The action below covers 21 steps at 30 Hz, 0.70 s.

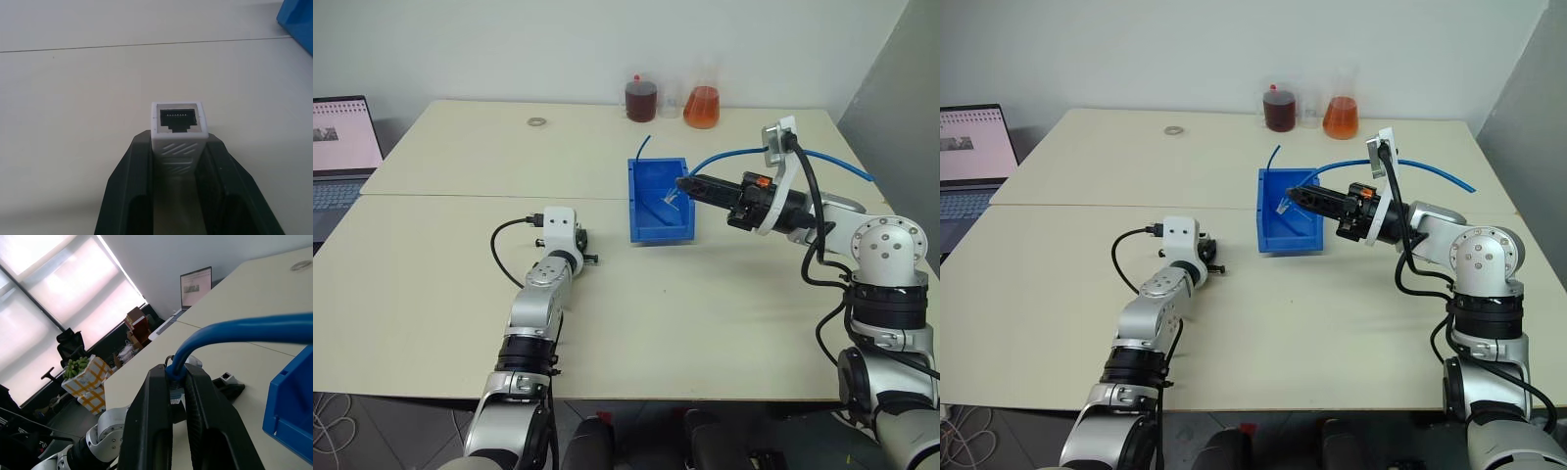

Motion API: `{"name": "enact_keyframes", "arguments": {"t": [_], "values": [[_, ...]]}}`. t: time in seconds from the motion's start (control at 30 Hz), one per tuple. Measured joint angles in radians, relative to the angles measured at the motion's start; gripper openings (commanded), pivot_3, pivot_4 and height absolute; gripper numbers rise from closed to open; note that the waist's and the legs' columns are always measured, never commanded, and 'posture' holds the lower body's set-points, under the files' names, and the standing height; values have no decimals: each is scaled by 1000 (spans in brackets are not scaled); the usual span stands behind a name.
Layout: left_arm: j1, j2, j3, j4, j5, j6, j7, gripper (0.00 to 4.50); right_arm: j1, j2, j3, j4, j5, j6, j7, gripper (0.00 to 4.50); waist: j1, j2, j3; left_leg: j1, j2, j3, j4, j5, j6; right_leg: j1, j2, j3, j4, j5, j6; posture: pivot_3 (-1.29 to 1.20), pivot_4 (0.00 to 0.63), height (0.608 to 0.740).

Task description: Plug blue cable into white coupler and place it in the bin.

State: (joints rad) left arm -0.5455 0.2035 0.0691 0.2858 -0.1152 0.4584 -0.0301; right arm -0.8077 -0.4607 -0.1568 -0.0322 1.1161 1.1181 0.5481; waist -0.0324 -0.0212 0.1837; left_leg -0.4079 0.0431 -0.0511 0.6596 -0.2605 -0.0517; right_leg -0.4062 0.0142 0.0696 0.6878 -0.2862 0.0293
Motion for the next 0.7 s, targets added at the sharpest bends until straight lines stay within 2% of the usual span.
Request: {"name": "enact_keyframes", "arguments": {"t": [0.1, 0.13, 0.27, 0.37, 0.5, 0.7], "values": [[22, 47, -13, -22, -12, -1, -94, 802, 0, 0, 2, -4, -6, -1, 2, 110, -2, 0, 0, 0, 0, 0, 0, 0, 0, 0, 0, 0, 0, 0, 0, 0, 150, 740], [44, 90, -24, -48, -31, -1, -173, 802, 0, -2, 3, -7, -13, -2, 4, 110, -3, 0, 0, 0, 0, 0, -1, 0, 0, -1, 1, 0, 1, 0, 0, 0, 150, 740], [164, 370, -68, -211, -133, -9, -617, 802, 5, -47, 15, -43, -34, 0, 44, 110, -6, 2, 1, 0, 1, 0, -2, 0, 0, -3, 1, -1, 2, -2, -3, 0, 150, 740], [216, 456, -68, -279, -205, -28, -837, 802, 6, -55, 31, -63, -44, -1, 76, 110, -1, 3, 2, 0, 1, 0, -2, 0, 0, -2, 1, -1, 1, -2, -3, 0, 150, 740], [235, 471, -141, -316, -231, -152, -1043, 802, 28, -82, 105, -112, -104, -31, 147, 110, 7, 3, 2, -1, 0, 0, -1, 0, 0, -1, 0, -1, 0, -2, -2, 0, 150, 740], [157, 329, -279, -162, -162, -381, -1159, 802, 90, -134, 275, -185, -264, -155, 300, 110, 4, 3, 2, -1, 1, 0, 0, 0, 0, -1, 1, -1, 0, -1, -2, 0, 150, 740]]}}
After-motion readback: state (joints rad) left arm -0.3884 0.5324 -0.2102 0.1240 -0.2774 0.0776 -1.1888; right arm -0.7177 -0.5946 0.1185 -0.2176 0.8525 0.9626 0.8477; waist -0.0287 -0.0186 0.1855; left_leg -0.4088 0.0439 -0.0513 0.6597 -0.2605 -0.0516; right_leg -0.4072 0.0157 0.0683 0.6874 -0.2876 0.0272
